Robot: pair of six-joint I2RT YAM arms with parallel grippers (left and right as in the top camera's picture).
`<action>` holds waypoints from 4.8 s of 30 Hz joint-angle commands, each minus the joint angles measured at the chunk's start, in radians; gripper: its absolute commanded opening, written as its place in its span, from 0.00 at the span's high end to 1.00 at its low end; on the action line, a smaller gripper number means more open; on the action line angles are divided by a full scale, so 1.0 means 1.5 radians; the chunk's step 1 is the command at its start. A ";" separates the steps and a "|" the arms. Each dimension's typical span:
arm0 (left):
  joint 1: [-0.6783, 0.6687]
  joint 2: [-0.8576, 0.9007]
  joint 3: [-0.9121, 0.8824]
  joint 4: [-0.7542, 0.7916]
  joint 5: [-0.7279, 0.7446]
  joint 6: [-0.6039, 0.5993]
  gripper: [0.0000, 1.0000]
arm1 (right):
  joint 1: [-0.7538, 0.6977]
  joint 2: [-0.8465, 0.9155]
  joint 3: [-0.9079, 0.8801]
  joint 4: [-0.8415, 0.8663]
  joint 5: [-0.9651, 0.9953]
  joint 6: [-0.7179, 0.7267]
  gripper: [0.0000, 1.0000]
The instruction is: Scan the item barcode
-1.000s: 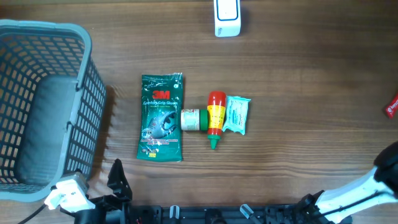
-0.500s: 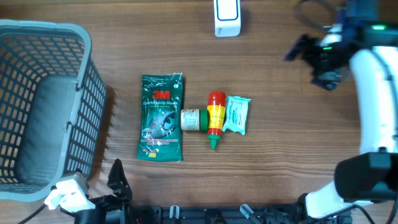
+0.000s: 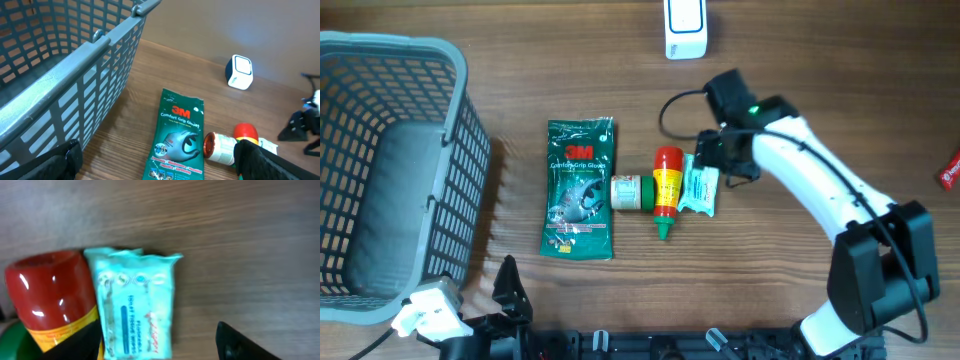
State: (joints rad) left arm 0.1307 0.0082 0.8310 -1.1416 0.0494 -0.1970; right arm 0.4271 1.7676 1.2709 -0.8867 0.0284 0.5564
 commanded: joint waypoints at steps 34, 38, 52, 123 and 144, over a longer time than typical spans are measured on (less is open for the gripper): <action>-0.003 -0.002 0.001 0.003 -0.002 -0.004 0.00 | 0.070 0.030 0.079 -0.062 -0.193 -0.178 0.96; -0.003 -0.002 0.001 0.003 -0.002 -0.004 0.00 | -0.006 -0.021 0.078 -0.148 -0.537 -0.396 0.95; -0.003 -0.002 0.001 0.003 -0.002 -0.004 0.00 | -0.075 -0.032 0.077 -0.346 -1.066 -0.693 0.96; -0.003 -0.002 0.001 0.003 -0.002 -0.004 0.00 | -0.067 0.449 0.593 0.264 0.124 -0.542 0.96; -0.003 -0.002 0.001 0.003 -0.002 -0.004 0.00 | -0.551 0.409 0.683 -0.111 0.079 -0.335 0.96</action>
State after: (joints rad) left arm 0.1307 0.0082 0.8310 -1.1408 0.0494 -0.1970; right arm -0.2680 2.3985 2.2730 -1.0473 0.3023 -0.0082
